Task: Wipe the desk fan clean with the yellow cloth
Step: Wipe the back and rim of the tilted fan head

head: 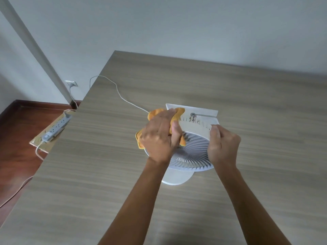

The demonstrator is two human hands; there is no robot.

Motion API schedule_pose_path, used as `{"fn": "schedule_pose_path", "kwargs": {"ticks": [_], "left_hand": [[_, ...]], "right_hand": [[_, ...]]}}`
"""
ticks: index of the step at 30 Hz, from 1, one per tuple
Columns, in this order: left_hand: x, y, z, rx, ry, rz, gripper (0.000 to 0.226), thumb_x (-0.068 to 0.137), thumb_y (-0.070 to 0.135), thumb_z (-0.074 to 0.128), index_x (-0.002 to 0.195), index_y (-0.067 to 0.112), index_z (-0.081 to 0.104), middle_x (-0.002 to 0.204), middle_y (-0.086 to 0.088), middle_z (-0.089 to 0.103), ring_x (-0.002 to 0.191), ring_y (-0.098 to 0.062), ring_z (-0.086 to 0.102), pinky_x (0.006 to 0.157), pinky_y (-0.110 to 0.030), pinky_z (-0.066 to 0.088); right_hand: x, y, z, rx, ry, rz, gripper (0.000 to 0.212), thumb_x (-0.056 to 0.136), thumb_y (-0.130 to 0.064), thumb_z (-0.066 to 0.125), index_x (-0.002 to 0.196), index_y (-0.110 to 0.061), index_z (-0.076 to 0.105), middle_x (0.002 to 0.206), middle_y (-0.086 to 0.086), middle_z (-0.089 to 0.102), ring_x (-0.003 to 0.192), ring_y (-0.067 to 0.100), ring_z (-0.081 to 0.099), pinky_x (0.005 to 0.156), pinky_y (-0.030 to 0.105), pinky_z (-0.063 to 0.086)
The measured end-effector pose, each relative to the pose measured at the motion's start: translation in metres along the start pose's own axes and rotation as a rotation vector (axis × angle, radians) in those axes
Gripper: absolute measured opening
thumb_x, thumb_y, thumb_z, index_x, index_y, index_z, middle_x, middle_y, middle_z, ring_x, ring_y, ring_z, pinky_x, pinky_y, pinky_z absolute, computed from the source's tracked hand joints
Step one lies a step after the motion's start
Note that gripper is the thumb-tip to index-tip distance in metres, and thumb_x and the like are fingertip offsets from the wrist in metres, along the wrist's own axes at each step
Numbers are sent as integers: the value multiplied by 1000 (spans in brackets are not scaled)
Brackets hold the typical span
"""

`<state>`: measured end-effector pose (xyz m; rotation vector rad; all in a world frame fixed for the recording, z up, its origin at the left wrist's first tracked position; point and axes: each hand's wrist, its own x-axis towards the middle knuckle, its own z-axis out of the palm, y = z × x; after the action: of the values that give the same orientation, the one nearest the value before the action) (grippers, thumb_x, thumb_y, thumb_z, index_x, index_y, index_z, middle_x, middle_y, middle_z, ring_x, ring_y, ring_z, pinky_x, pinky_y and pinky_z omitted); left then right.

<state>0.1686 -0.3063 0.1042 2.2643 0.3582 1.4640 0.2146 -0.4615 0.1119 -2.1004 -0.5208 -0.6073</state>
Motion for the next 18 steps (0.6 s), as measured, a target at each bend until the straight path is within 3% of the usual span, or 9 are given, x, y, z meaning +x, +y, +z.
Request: {"fn": "schedule_pose_path", "kwargs": {"ticks": [3, 5, 7, 9, 10, 12, 14, 16, 18], "left_hand": [[-5, -1, -4, -33, -2, -242, 49, 102, 29, 30, 97, 21, 78, 91, 6, 78, 75, -13, 70, 57, -18, 40], [-12, -5, -7, -28, -9, -560, 58, 99, 36, 26, 84, 12, 77, 70, -11, 73, 62, -32, 64, 55, -26, 35], [-23, -12, -13, -116, -53, -916, 71, 96, 46, 20, 69, 2, 69, 64, -26, 64, 65, -42, 61, 63, -39, 44], [-29, -14, -18, -245, -108, -1066, 66, 100, 45, 20, 52, 10, 49, 62, -27, 57, 72, -43, 59, 77, -48, 47], [-29, -13, -20, -289, -133, -1062, 63, 102, 44, 20, 50, 16, 43, 60, -23, 55, 74, -41, 59, 81, -48, 47], [-26, -10, -25, -326, -204, -977, 66, 103, 45, 16, 62, 15, 58, 58, -7, 55, 80, -37, 60, 82, -42, 46], [-23, -4, -30, -312, -248, -797, 65, 102, 47, 11, 107, 22, 71, 64, 5, 58, 83, -25, 61, 80, -33, 43], [-16, 4, -34, -264, -268, -602, 59, 102, 42, 9, 125, 32, 62, 87, 7, 68, 93, -16, 60, 82, -26, 41], [-4, 14, -39, -271, -297, -391, 55, 103, 35, 13, 126, 25, 62, 115, 6, 67, 111, -14, 59, 92, -29, 43]], "right_hand": [[-1, 2, -2, -4, -14, 20, 33, 88, -16, 36, 56, -10, 39, 44, 12, 36, 38, 32, 36, 40, 37, 28], [-1, 1, -3, 6, -9, 71, 36, 87, -17, 36, 53, -7, 38, 43, 14, 33, 39, 29, 31, 41, 37, 26], [-1, -1, -5, 1, 10, 74, 35, 87, -16, 36, 53, -9, 34, 44, 8, 28, 42, 21, 26, 42, 34, 22], [-3, -2, -6, -6, 16, 57, 33, 87, -15, 35, 54, -11, 32, 46, 4, 25, 43, 17, 25, 44, 31, 19], [-3, -3, -6, -6, 19, 58, 32, 86, -15, 35, 55, -12, 31, 47, 3, 24, 44, 17, 24, 45, 30, 18], [-4, -3, -6, -5, 24, 71, 31, 86, -13, 35, 55, -13, 30, 48, 0, 23, 44, 18, 24, 46, 30, 17], [-4, -2, -8, -4, 26, 78, 31, 86, -11, 35, 55, -12, 30, 48, -1, 23, 45, 18, 23, 47, 29, 17], [-5, -1, -8, -1, 24, 72, 31, 85, -11, 35, 54, -11, 31, 48, 2, 24, 45, 18, 23, 47, 30, 16], [-5, -2, -7, -5, 20, 51, 30, 84, -11, 34, 54, -10, 32, 46, 6, 25, 43, 21, 24, 45, 30, 17]]}}
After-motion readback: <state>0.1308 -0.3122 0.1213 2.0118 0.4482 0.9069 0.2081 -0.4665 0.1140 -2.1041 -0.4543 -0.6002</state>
